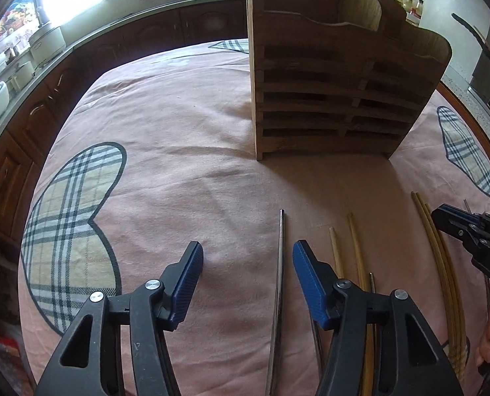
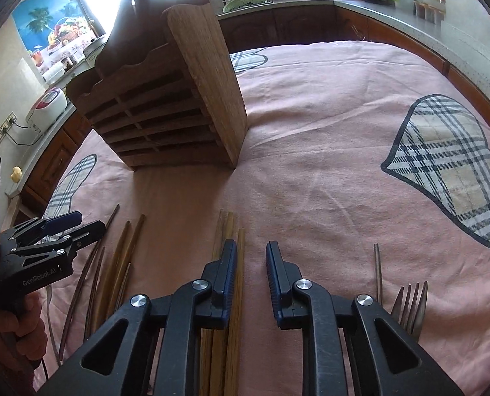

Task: Organize utensils
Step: 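Grasp a thin metal chopstick with the left gripper while the right gripper grasps a wooden chopstick, then lift both chopsticks and lower them into the wooden utensil holder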

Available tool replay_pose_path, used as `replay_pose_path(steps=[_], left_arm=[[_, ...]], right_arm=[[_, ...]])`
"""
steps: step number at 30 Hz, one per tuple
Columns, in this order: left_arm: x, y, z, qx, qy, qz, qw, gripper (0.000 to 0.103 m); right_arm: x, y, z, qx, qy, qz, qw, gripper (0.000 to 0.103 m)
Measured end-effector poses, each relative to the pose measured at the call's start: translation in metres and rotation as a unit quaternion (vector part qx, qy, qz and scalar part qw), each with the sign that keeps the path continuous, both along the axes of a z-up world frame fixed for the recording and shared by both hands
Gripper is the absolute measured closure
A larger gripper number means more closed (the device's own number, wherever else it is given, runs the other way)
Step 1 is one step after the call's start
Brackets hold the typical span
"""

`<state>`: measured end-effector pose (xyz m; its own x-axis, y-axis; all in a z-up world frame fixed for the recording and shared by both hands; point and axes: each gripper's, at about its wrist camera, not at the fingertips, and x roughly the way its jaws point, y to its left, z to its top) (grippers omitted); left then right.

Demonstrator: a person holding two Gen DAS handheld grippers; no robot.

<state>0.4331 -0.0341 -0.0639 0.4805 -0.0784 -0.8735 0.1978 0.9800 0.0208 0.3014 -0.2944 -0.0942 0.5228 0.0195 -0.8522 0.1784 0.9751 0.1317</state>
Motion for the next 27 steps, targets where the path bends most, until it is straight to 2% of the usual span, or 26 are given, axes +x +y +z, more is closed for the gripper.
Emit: replay_pose_path(steps=[6,9,13,16,18,22,27], left_arm=[[0.012,-0.009,-0.010,0.007,-0.001,-0.011,0.9999,0.053],[0.010,-0.013,-0.010,0.005,-0.006,-0.026,0.9996,0.066],[0.006,-0.013,-0.008,-0.001,-0.005,-0.035,0.9994,0.097],[0.004,-0.010,-0.007,-0.012,-0.002,-0.033,0.9994,0.099],[0.000,-0.006,-0.006,-0.022,0.000,-0.032,0.9992,0.100],[-0.015,0.009,0.010,-0.042,-0.008,-0.028,0.9987,0.100],[-0.036,0.027,0.040,-0.077,-0.033,-0.024,0.9962,0.100]], right_arm=[[0.011,0.005,-0.001,-0.016,0.005,0.010,1.000,0.086],[0.017,0.011,-0.001,-0.034,0.009,0.019,0.999,0.084],[0.017,0.013,-0.001,-0.042,0.016,0.033,0.998,0.084],[0.016,0.017,-0.002,-0.059,0.016,0.043,0.997,0.086],[0.014,0.014,-0.002,-0.050,0.013,0.042,0.998,0.097],[0.008,0.008,0.002,-0.021,0.000,0.029,0.999,0.098],[-0.008,0.004,0.029,0.007,-0.038,0.025,0.999,0.098]])
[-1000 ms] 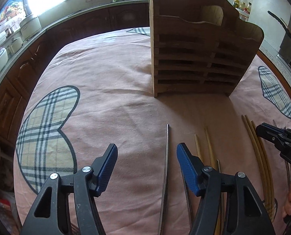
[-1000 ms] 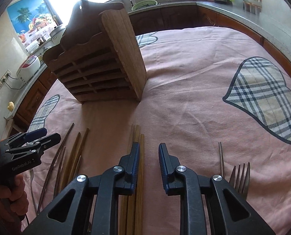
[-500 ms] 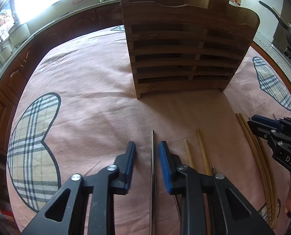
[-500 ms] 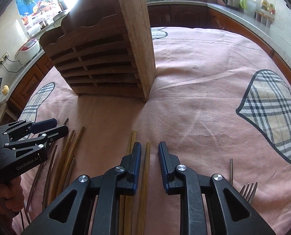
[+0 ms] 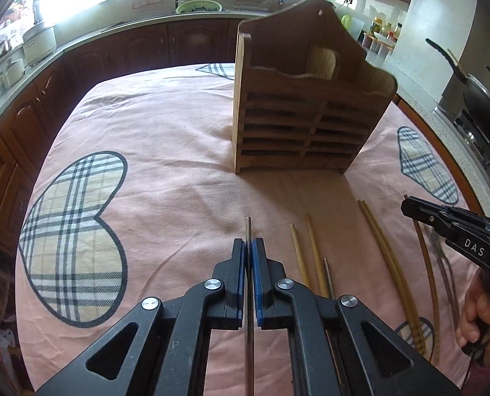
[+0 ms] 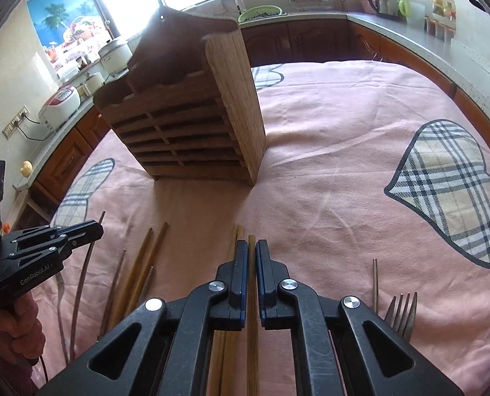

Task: Organize utensils
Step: 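Lift both chopsticks and lower them into the wooden utensil holder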

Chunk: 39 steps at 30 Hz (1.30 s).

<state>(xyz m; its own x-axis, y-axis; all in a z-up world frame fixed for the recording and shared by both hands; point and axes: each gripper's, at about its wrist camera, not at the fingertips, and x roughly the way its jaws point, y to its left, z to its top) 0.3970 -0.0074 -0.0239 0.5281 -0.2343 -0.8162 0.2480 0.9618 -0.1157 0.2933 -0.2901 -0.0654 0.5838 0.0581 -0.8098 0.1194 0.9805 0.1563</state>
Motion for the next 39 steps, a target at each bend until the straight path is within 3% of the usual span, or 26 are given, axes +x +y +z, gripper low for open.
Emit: replay_pose_path(steps=[11,20,31,39], left_arm=[[-0.071,0.039,0.073,-0.056,-0.064,0.008,0.9963,0.100],[-0.117,0.059,0.113,-0.076,-0.107,0.010,0.9913,0.100],[-0.125,0.070,0.140,-0.112,-0.143,0.021,0.9832,0.100],[-0.099,0.076,0.153,-0.142,-0.176,0.035,0.9735,0.100]], right_arm=[[-0.031,0.016,0.084,0.010,-0.102,0.011,0.995,0.098],[-0.057,0.024,0.126,-0.001,-0.159,0.008,0.987,0.098],[-0.069,0.015,0.156,0.008,-0.226,-0.025,0.974,0.098],[-0.053,-0.002,0.178,0.033,-0.280,-0.061,0.958,0.098]])
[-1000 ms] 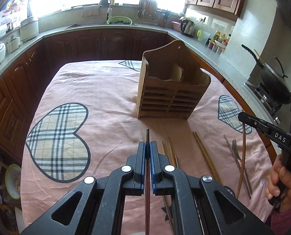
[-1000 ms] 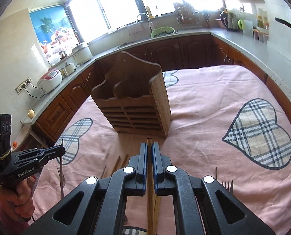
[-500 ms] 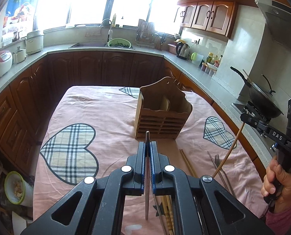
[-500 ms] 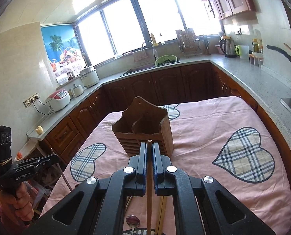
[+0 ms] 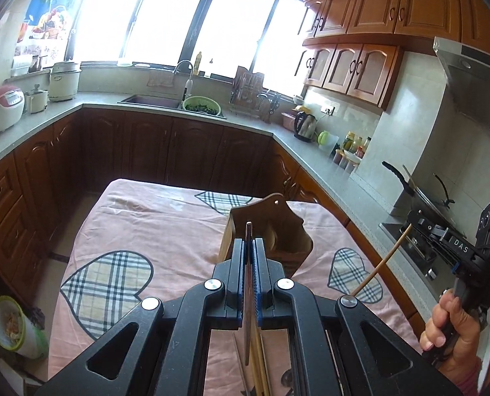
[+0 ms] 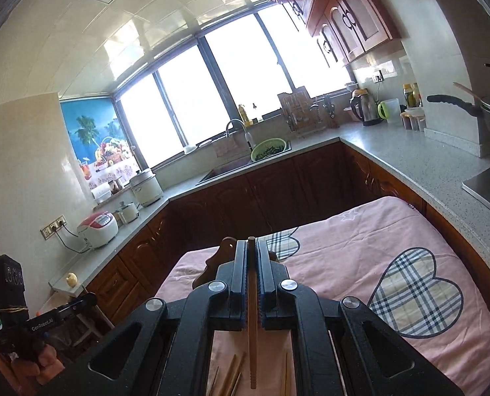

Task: Organize utensils
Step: 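Lift both chopsticks and lower them into the wooden utensil holder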

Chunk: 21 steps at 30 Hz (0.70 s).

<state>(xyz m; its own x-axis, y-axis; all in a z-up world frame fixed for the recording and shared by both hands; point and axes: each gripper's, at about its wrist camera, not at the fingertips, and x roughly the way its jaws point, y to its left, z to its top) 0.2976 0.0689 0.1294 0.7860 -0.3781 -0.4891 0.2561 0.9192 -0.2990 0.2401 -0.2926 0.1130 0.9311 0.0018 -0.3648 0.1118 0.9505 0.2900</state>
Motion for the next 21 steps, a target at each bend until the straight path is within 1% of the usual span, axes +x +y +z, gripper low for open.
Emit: replay_pose_path(steps=[7,11,18,21], left_arm=[[0.043,-0.005,0.008,-0.021,-0.036,0.017,0.9990,0.100],[0.072,-0.007,0.004,-0.042,-0.046,0.031,0.9975,0.100],[0.119,-0.014,-0.022,-0.070,-0.062,0.066,0.9934,0.100],[0.140,-0.028,-0.042,-0.064,-0.058,0.079,0.9931,0.100]], right_arm=[[0.031,-0.011,0.022,0.010,-0.044,-0.015,0.999,0.098],[0.049,-0.017,0.033,0.010,-0.072,-0.027,0.997,0.098],[0.080,-0.024,0.031,0.012,-0.090,-0.041,0.995,0.098],[0.092,-0.023,0.020,0.011,-0.087,-0.043,0.995,0.098]])
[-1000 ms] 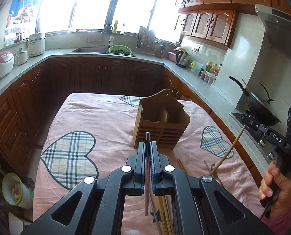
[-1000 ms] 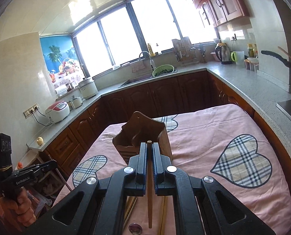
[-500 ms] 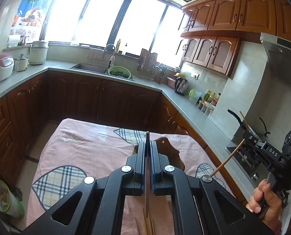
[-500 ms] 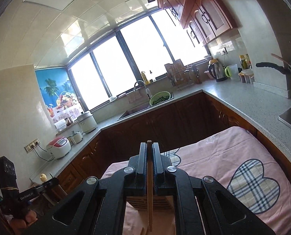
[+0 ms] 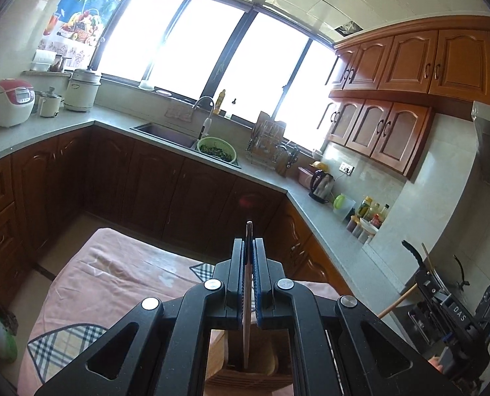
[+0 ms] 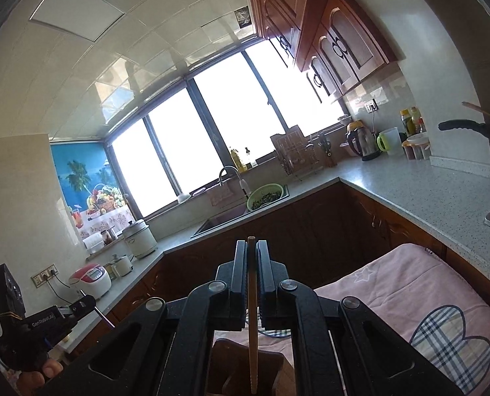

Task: Organize utensils
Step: 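Lift both chopsticks and lower them into the wooden utensil holder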

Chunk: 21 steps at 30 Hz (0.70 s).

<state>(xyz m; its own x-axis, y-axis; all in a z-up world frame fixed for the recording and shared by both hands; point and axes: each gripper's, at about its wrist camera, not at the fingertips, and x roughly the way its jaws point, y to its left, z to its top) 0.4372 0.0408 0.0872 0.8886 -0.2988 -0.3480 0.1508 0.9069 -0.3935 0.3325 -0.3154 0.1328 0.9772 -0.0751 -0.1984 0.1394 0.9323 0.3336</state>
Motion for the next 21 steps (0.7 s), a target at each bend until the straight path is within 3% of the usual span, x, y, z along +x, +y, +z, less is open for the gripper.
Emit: replay_pose_path(steps=[11,16,21], left_arm=[[0.064,-0.070,-0.080,0.013,0.018,0.007,0.9997,0.100],[0.087,-0.087,-0.098,0.021,0.035,-0.002,0.9992,0.100],[0.098,-0.096,-0.090,0.036,0.030,-0.001,0.9989,0.099]], right_arm=[[0.032,0.003,-0.061,0.006,0.026,0.001,1.000,0.098],[0.038,0.000,-0.079,0.013,0.026,-0.005,1.000,0.098],[0.038,0.000,-0.093,0.012,0.026,-0.012,1.000,0.098]])
